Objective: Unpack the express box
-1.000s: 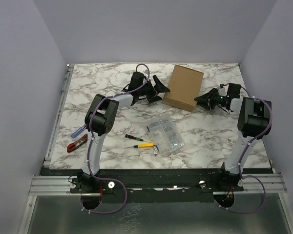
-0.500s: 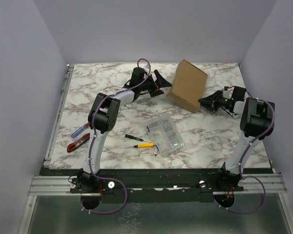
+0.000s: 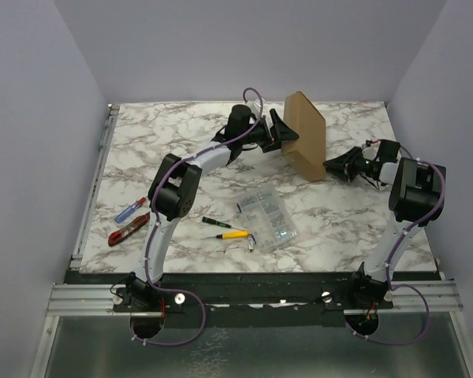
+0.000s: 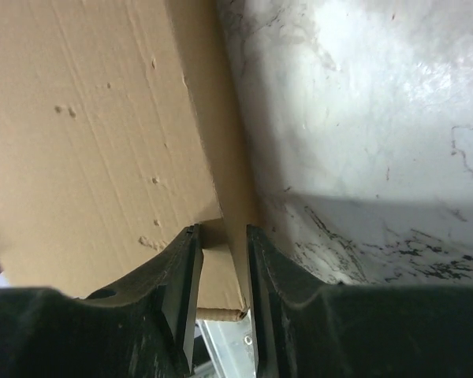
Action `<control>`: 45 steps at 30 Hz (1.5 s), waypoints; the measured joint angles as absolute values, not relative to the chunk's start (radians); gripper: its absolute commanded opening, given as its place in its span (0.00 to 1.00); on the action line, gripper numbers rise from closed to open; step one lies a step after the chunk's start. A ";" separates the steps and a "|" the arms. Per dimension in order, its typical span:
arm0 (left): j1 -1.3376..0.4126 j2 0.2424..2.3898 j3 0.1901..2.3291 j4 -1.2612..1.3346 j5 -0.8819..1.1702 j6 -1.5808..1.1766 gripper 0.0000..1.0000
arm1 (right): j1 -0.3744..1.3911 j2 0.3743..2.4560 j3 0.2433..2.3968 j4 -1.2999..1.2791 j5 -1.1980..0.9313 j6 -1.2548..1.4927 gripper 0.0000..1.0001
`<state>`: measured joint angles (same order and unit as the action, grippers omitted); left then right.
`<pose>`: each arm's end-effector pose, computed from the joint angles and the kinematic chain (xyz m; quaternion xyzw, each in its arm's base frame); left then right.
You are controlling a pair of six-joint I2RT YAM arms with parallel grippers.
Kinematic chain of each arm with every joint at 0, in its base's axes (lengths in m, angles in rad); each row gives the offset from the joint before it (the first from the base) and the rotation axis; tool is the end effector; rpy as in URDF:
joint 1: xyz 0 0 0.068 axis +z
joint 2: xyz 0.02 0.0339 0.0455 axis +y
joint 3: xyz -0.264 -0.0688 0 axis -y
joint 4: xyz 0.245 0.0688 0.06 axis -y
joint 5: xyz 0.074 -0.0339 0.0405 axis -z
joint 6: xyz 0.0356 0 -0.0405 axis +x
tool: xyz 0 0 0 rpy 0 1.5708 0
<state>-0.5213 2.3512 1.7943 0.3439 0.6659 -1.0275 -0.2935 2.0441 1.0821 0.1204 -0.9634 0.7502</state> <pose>0.4618 -0.2905 0.2010 0.0145 0.7635 -0.5968 0.2463 0.3842 -0.0856 0.1115 0.2695 0.8001 0.4931 0.2098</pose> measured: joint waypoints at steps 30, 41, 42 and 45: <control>-0.557 2.275 1.698 0.358 0.669 -1.037 0.91 | -0.202 1.937 1.222 -0.251 -0.612 0.555 0.51; -0.590 2.274 1.698 0.355 0.665 -1.040 0.89 | -0.113 1.906 1.288 -0.275 -0.562 0.545 0.52; -0.593 2.273 1.698 0.352 0.665 -1.038 0.89 | -0.095 1.906 1.288 -0.271 -0.566 0.556 0.52; -0.593 2.252 1.689 0.296 0.668 -1.018 0.89 | -0.050 1.907 1.288 -0.249 -0.558 0.577 0.52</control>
